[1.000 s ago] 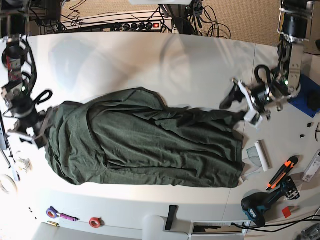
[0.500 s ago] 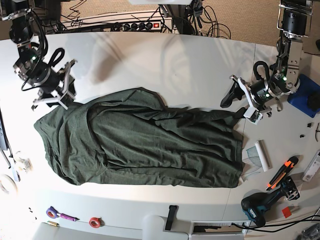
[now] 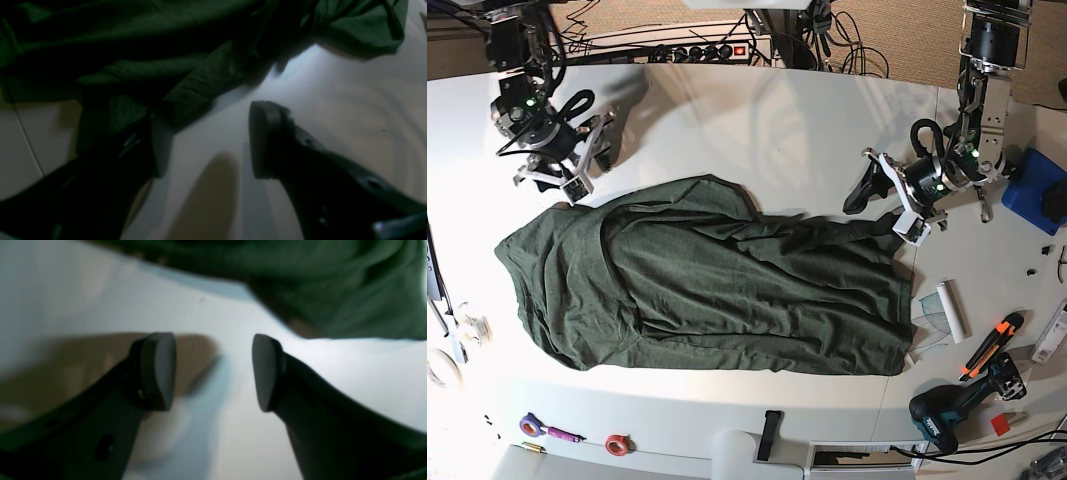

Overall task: Layout the t-shirt on the table in an organized manner, then fold the t-shirt properly
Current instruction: 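Raise both grippers away from the green t-shirt, then grasp the shirt edge with the right gripper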

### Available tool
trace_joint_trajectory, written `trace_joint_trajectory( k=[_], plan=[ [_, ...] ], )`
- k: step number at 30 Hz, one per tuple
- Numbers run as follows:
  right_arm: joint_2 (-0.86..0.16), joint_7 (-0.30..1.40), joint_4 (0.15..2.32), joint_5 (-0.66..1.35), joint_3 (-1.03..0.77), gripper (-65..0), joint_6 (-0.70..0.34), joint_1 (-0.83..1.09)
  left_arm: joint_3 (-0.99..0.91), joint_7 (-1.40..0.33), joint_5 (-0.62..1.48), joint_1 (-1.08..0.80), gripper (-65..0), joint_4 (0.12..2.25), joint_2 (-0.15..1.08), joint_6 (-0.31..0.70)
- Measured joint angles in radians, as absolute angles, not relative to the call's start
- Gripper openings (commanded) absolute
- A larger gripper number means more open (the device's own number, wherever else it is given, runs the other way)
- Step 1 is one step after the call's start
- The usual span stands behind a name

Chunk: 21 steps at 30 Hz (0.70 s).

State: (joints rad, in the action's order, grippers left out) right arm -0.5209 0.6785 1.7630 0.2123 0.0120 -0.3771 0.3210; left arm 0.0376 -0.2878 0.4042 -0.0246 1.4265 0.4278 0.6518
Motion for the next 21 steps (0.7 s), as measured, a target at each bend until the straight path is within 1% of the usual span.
trace_joint_trajectory(
  k=[5,10,11,12,15,17,18,21],
  plan=[
    [-0.439,0.63,1.659,0.245,0.002,-29.8,-0.364,0.252,0.038,-0.288,0.405,-0.025,-30.5,1.427,0.427,0.652],
    [-0.395,0.642,1.645,0.31,0.001,-30.1,-0.362,0.229,0.038,-0.288,0.405,-0.025,-30.5,1.427,0.427,0.652],
    [-0.39,0.642,1.644,0.313,0.001,-31.4,-0.362,0.228,0.038,-0.288,0.405,-0.025,-30.5,1.427,0.427,0.652],
    [-0.387,0.643,1.644,0.313,0.001,-35.9,-0.363,0.228,0.038,-0.288,0.404,-0.025,-30.5,1.427,0.428,0.652],
    [-0.384,0.642,1.645,0.313,0.003,-53.9,-0.384,0.228,0.038,-0.288,0.404,-0.025,-30.5,1.427,0.429,0.652],
    [-0.385,0.641,1.645,0.312,0.003,-62.8,-0.379,0.227,0.038,-0.288,0.404,-0.025,-30.5,1.427,0.429,0.652],
    [-0.384,0.641,1.645,0.312,0.003,-65.0,-0.379,0.227,0.038,-0.288,0.404,-0.025,-30.5,1.427,0.43,0.652],
    [-0.384,0.641,1.645,0.312,0.003,-65.0,-0.377,0.227,0.038,-0.288,0.405,-0.025,-30.5,1.427,0.429,0.652]
  ],
)
